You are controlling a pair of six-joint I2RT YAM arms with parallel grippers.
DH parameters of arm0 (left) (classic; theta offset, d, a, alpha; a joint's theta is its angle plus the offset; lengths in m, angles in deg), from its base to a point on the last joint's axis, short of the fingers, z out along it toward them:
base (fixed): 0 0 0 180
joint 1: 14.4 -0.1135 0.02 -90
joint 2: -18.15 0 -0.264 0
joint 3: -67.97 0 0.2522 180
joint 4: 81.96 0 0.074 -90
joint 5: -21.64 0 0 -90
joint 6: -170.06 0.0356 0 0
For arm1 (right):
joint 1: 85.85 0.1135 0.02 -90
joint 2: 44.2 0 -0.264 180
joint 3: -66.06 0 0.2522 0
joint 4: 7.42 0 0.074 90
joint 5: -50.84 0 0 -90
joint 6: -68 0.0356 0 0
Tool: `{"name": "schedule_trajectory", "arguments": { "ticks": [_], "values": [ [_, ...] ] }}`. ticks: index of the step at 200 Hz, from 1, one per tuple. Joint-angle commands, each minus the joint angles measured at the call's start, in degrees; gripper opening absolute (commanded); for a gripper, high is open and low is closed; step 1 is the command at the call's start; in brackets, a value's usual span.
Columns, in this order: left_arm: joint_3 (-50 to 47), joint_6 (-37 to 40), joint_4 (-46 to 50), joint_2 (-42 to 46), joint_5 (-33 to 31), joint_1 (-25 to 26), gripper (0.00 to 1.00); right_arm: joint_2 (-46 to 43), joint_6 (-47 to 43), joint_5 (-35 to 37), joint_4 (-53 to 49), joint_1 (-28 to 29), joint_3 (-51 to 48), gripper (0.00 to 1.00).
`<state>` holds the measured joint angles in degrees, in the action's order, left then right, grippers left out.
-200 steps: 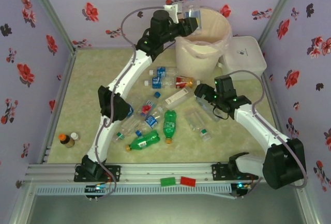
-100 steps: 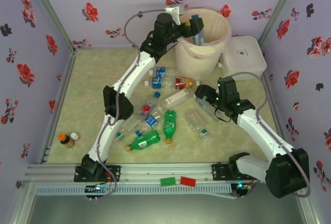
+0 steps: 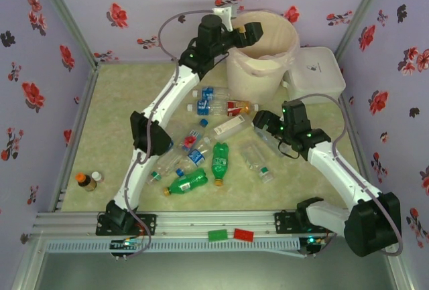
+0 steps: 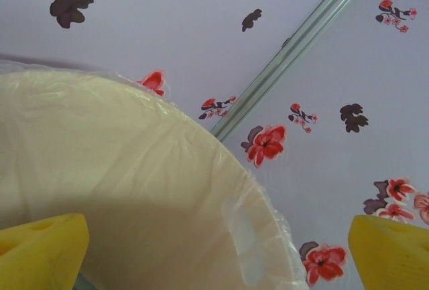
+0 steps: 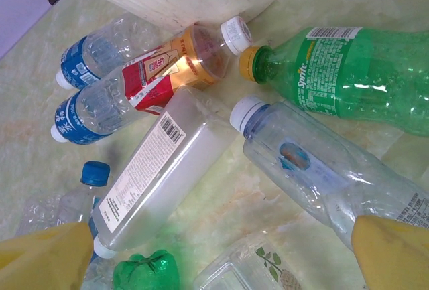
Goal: Put the plastic bottles in the bin
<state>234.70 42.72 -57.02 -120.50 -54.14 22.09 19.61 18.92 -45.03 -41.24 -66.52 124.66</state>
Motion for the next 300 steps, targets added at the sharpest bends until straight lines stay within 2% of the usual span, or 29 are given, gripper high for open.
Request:
{"name": "schedule_trajectory", "arguments": {
  "ticks": [1,46,74,106,137,176,210,253,300],
  "values": [
    [-2.47,2.29,-0.06,8.22,2.07,0.07,1.0,0.1,-0.72,-0.76,-2.84,-0.01,2.07,1.0],
    [-14.29,5.53,0.67,19.44,4.65,0.07,1.0,1.9,-1.74,-1.04,-7.36,1.25,3.79,1.0],
    [-27.58,8.62,0.13,28.24,4.54,0.07,1.0,3.96,-3.89,0.39,-11.69,5.17,5.69,1.0],
    [-50.36,11.29,-3.88,41.14,-1.67,-0.17,1.0,7.97,-7.03,3.2,-17.08,11.19,8.24,1.0],
    [-70.06,9.95,-5.1,52.52,-7.16,-1.83,1.0,12.3,-10.82,4.86,-20.11,13.16,9.43,1.0],
    [-87.75,6.17,0.06,64.39,-12.12,-2.8,1.0,17.87,-16.38,5.78,-23.07,14.71,12.81,1.0],
    [-101.34,2.27,0.36,72.09,-14.19,-2.87,1.0,22.89,-18.69,6.78,-22.15,15.61,14.47,1.0],
    [-113.31,-2.26,-2.24,78.77,-14.11,-2.92,1.0,28.44,-20.43,8.46,-20.83,16.88,14.88,0.97],
    [-115.08,-0.98,1.66,79.74,-14.11,-2.92,1.0,33.01,-20.92,9.47,-20.21,16.97,14.07,0.89]
  ]
}}
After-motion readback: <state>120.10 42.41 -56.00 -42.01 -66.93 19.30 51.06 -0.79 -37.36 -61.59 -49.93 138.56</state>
